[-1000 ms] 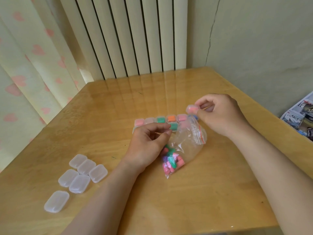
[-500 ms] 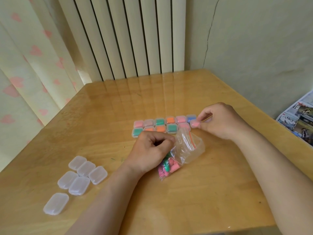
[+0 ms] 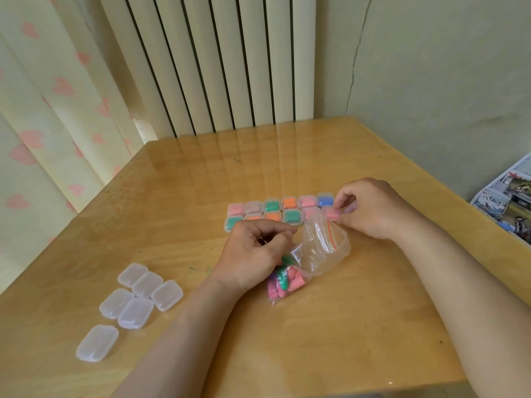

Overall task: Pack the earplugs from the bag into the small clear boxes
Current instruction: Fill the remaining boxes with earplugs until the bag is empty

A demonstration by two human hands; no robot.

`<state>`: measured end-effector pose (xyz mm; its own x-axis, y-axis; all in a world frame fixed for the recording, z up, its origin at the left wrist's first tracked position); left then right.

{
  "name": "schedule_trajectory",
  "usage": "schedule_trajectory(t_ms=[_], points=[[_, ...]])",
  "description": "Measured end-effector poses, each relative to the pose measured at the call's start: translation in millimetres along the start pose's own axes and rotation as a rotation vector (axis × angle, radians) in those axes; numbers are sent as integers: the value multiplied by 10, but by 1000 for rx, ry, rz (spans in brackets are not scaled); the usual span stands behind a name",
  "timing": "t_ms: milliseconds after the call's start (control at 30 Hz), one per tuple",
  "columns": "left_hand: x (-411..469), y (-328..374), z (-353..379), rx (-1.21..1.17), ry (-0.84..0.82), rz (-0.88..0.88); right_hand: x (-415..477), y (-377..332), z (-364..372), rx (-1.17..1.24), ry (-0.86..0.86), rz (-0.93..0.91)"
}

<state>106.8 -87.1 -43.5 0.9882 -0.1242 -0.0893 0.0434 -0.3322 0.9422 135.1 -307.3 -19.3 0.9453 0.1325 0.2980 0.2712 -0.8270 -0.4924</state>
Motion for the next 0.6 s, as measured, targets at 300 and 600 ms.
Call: schedule_trajectory(t_ms=[300, 600], points=[[-62, 40, -96, -31, 116, 12, -13, -103, -122, 105, 96, -47], [-240, 434, -411, 368, 294, 284, -55, -487, -77, 369, 188, -324]])
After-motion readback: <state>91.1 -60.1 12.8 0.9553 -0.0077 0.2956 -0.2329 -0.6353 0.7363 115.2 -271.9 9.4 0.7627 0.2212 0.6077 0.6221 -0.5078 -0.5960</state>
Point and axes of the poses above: each hand's wrist, its own x-axis towards the middle knuckle, its own z-axis out of the palm, y = z × x, the point moved 7 cm from there along x, towards the middle knuckle, and after that the axes turned 14 degrees about -z, right-handed, at the moved point
